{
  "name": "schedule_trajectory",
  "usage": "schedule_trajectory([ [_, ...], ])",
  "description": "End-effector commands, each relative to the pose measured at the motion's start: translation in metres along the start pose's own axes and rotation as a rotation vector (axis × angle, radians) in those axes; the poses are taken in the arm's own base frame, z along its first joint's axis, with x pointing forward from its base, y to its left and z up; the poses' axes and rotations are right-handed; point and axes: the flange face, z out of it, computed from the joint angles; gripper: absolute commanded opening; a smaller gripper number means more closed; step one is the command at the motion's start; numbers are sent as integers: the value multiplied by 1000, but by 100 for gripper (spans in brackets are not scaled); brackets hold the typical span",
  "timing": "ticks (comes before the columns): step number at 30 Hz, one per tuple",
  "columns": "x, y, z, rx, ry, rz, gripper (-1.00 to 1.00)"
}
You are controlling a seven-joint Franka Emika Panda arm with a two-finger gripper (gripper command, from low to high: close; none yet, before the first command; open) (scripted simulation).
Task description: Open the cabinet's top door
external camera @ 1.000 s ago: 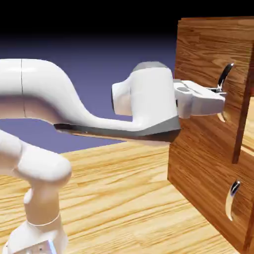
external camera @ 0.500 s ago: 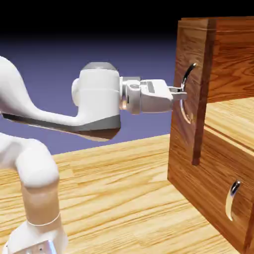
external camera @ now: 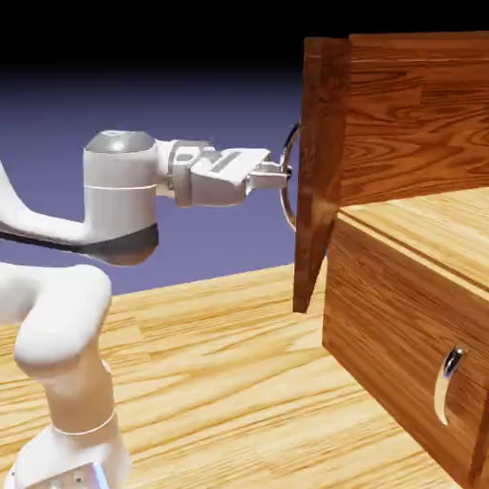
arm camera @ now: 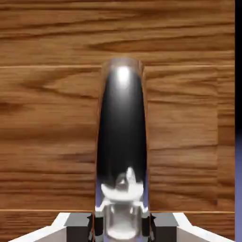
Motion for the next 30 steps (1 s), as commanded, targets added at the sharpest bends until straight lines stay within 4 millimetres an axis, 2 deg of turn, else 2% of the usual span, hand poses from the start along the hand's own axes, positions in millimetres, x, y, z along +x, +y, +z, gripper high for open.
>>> schedule_trajectory([
  [1,-1,-1,-4,-8,7,1,-100],
  [8,-11,-10,-38,-64,64,1,-100],
  [18,-35,-35,-101,-177,177,1,-100],
  [25,-59,-59,-147,-267,266,1,-100],
  [30,-86,-86,-187,-352,351,0,-100],
])
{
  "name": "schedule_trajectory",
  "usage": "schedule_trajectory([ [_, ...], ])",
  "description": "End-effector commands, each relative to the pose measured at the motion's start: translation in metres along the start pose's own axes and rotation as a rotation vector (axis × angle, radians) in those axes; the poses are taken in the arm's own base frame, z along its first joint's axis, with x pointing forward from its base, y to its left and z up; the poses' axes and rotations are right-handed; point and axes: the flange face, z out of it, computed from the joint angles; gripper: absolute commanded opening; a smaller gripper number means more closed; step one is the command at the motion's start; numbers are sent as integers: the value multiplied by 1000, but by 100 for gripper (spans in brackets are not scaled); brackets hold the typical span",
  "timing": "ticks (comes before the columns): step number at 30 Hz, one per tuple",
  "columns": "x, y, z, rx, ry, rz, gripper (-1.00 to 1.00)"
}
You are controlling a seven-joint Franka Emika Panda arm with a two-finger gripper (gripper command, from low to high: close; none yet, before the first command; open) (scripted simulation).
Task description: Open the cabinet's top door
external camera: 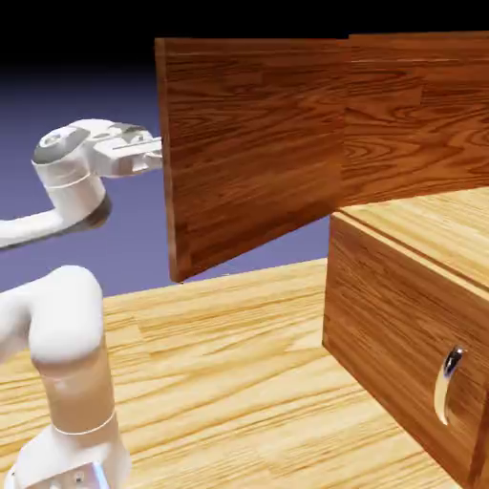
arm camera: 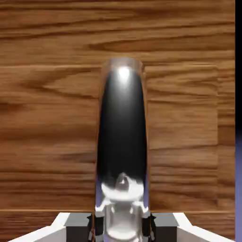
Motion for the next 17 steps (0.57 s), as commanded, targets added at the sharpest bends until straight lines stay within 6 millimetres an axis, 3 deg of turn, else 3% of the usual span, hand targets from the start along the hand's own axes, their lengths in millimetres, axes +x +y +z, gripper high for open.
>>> schedule_trajectory([
  [1,-3,-3,-12,-20,21,0,-100],
  [8,-27,-26,-82,-142,142,0,-100],
  [16,-57,-56,-143,-257,257,1,-100],
  [17,-57,-56,-143,-257,257,1,100],
])
